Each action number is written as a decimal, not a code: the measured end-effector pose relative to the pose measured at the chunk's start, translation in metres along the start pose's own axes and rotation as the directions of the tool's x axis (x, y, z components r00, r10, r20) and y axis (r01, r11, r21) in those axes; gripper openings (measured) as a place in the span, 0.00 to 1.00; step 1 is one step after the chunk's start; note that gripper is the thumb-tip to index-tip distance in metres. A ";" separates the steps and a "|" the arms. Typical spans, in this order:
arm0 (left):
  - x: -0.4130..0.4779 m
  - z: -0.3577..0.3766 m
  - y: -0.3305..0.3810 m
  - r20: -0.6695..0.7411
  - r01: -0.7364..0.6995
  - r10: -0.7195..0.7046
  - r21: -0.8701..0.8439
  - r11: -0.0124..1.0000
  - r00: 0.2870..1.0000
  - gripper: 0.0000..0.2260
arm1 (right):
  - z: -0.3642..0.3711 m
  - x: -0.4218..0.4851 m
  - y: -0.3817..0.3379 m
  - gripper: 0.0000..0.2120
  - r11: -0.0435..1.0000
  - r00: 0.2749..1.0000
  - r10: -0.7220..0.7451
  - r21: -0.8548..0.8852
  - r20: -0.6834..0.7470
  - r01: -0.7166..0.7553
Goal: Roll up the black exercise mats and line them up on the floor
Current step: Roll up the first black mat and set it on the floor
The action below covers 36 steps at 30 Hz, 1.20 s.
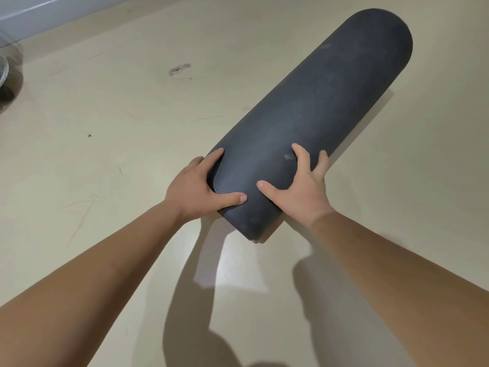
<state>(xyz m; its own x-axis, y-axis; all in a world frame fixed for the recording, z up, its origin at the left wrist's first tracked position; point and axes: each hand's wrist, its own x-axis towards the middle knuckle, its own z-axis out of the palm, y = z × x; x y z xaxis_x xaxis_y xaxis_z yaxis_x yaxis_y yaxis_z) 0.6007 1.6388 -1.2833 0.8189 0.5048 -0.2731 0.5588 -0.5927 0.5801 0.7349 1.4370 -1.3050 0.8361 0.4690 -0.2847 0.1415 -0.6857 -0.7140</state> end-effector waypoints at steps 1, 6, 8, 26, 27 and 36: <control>0.002 -0.002 -0.001 0.008 0.005 -0.005 -0.006 1.000 1.000 0.51 | -0.002 0.001 -0.002 0.51 1.000 1.000 0.007 0.010 0.022 -0.008; 0.008 0.006 -0.011 0.063 0.029 -0.029 0.000 1.000 0.998 0.53 | 0.001 0.006 0.003 0.57 0.998 0.995 0.038 -0.047 0.090 -0.034; 0.004 0.012 -0.017 0.074 0.045 -0.045 0.002 0.999 0.996 0.55 | 0.005 0.006 0.008 0.58 0.998 0.992 0.038 -0.061 0.121 -0.030; -0.003 -0.005 0.010 -0.068 -0.180 0.190 0.135 0.974 0.979 0.42 | -0.027 0.000 -0.007 0.53 0.995 0.991 -0.068 -0.068 0.111 0.076; -0.004 -0.005 0.012 -0.066 -0.185 0.197 0.157 0.970 0.978 0.43 | -0.027 -0.001 -0.007 0.53 0.994 0.991 -0.073 -0.077 0.108 0.082; 0.001 -0.011 0.007 -0.131 -0.229 0.258 0.205 0.952 0.957 0.34 | -0.025 -0.007 -0.021 0.44 0.983 0.989 -0.135 -0.117 0.062 0.142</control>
<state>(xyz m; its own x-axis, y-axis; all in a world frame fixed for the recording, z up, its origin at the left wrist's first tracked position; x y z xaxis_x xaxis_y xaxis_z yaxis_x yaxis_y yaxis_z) 0.6039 1.6425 -1.2711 0.9109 0.4126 -0.0109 0.3715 -0.8083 0.4568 0.7387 1.4340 -1.2723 0.7745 0.5912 -0.2250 0.3197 -0.6728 -0.6672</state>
